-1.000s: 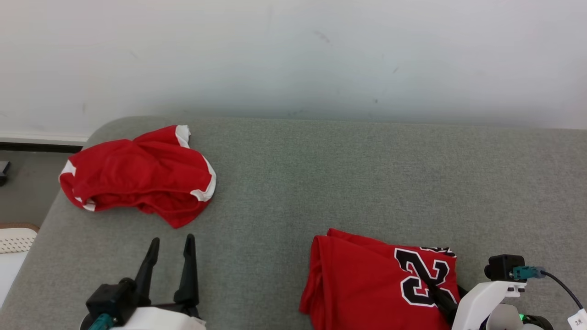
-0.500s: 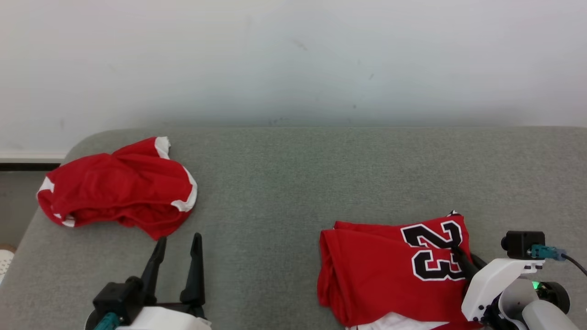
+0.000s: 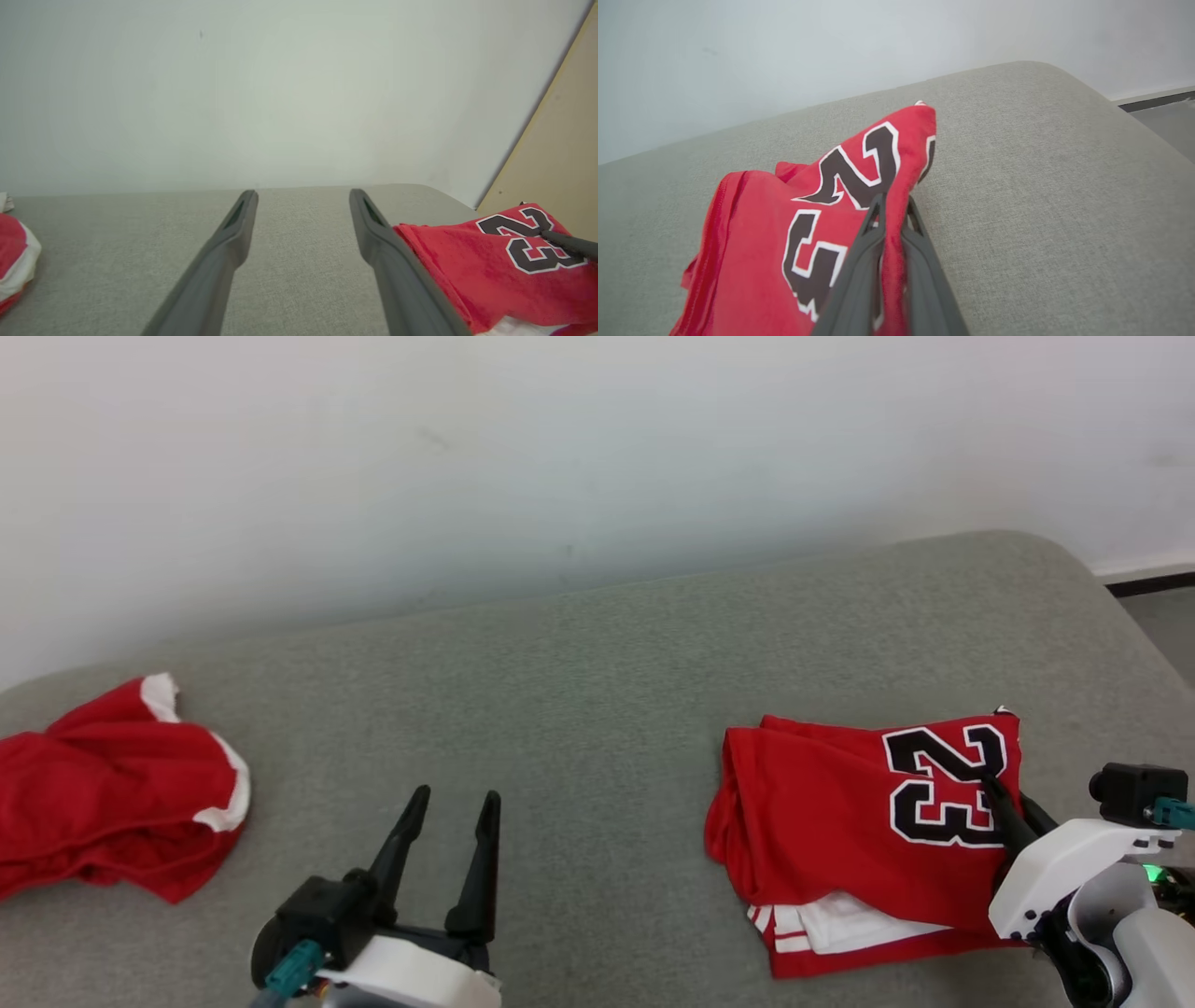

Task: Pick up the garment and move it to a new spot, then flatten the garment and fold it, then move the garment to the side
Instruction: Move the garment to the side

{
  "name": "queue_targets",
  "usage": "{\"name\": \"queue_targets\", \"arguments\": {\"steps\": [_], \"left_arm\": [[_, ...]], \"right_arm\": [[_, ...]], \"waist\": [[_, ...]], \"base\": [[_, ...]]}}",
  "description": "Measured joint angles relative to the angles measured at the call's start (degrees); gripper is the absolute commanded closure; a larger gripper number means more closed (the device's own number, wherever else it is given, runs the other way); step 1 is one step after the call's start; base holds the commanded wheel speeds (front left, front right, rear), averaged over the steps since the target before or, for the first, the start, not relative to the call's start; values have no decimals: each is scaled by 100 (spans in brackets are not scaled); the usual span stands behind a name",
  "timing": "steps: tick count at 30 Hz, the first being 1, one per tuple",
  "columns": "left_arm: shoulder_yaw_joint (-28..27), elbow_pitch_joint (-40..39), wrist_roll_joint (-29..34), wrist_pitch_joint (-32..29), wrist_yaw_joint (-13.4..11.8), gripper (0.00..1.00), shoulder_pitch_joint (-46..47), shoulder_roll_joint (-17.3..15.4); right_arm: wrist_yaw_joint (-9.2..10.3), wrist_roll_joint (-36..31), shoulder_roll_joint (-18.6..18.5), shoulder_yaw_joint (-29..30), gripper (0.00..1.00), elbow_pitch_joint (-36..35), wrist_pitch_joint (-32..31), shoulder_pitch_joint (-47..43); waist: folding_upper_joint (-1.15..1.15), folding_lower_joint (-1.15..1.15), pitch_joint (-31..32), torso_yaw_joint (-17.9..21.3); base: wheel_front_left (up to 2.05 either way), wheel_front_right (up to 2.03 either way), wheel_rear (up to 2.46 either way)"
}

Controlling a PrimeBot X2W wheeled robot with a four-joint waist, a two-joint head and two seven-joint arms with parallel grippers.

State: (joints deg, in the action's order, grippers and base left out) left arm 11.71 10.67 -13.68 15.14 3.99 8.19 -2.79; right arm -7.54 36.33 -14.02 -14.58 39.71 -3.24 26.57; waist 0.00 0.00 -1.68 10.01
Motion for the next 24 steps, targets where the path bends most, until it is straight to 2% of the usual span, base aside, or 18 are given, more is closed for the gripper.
{"name": "queue_targets", "arguments": {"steps": [7, 12, 20, 24], "left_arm": [[378, 66, 0, 0, -5, 0, 158, 0], [571, 121, 0, -1, -29, 0, 270, 2], [642, 123, 114, -1, -34, 0, 508, 2], [623, 118, 222, -1, 1, 0, 676, -5]], "right_arm": [[0, 60, -56, 55, 100, -15, 111, -4], [0, 111, -48, 57, 100, -54, 160, -6], [0, 185, -93, 34, 100, -127, 231, 157], [0, 248, -297, 42, 100, -176, 281, 636]], "waist": [[0, 0, -107, 644], [0, 0, -213, 955], [0, 0, -544, 954], [0, 0, -856, 829]], "base": [[0, 0, 0], [0, 0, 0], [0, 0, 0], [0, 0, 0]]}}
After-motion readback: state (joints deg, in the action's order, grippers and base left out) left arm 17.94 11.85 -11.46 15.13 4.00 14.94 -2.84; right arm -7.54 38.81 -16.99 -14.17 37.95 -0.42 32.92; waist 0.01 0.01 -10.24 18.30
